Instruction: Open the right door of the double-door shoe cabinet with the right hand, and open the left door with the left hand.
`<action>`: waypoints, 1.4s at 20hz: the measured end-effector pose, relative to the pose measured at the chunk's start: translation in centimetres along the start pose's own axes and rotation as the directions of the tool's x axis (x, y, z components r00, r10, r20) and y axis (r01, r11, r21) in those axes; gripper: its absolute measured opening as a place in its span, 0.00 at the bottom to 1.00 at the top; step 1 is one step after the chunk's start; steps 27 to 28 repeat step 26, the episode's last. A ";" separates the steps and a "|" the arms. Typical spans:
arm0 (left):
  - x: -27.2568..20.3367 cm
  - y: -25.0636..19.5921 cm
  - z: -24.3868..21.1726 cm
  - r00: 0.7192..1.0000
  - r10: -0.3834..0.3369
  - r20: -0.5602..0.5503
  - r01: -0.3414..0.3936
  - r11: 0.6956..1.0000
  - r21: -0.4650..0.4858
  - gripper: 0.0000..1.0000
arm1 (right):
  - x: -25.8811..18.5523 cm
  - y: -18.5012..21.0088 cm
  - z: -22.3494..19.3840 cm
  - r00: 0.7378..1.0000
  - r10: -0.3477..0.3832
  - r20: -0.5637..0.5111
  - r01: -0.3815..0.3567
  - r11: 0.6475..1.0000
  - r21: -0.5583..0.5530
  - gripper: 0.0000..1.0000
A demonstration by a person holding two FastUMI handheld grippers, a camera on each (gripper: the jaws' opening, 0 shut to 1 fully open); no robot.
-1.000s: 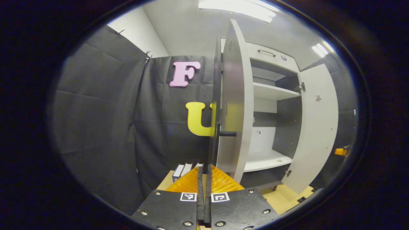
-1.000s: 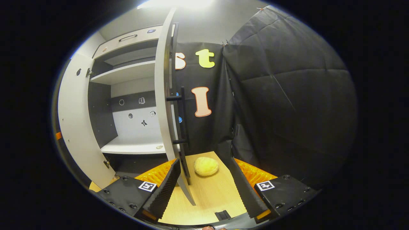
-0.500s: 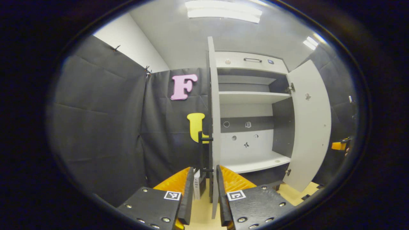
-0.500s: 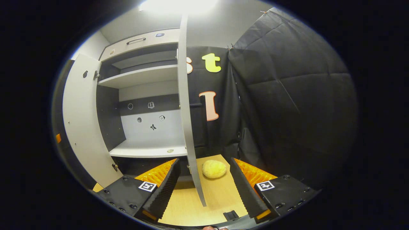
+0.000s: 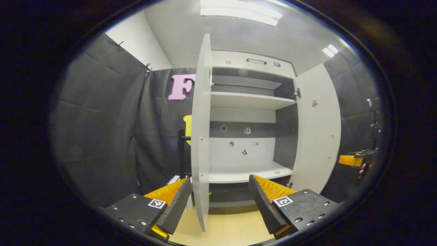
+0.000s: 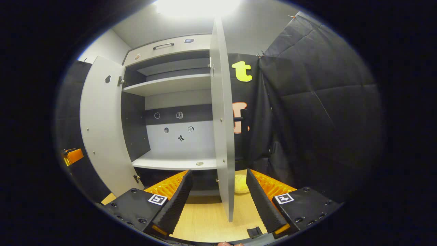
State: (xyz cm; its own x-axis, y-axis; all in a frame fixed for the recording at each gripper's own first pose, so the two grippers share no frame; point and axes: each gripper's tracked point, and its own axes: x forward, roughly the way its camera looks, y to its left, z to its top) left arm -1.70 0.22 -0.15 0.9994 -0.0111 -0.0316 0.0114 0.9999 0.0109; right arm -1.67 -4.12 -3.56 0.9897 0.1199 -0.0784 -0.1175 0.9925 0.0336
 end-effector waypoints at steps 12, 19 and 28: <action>2.0 0.6 -0.4 1.000 0.008 -0.012 -0.008 1.000 0.002 1.00 | -0.6 -2.6 0.9 0.998 -0.053 0.032 0.052 0.998 0.017 0.98; 2.1 1.0 -1.0 1.000 0.017 -0.020 -0.017 1.000 0.012 0.98 | -0.1 -2.7 0.9 0.997 -0.063 0.049 0.062 0.998 0.021 0.98; 1.9 1.9 -1.0 0.998 0.067 -0.013 -0.066 0.998 0.016 1.00 | 1.3 -2.0 1.4 0.997 -0.030 0.070 0.029 1.000 0.009 0.98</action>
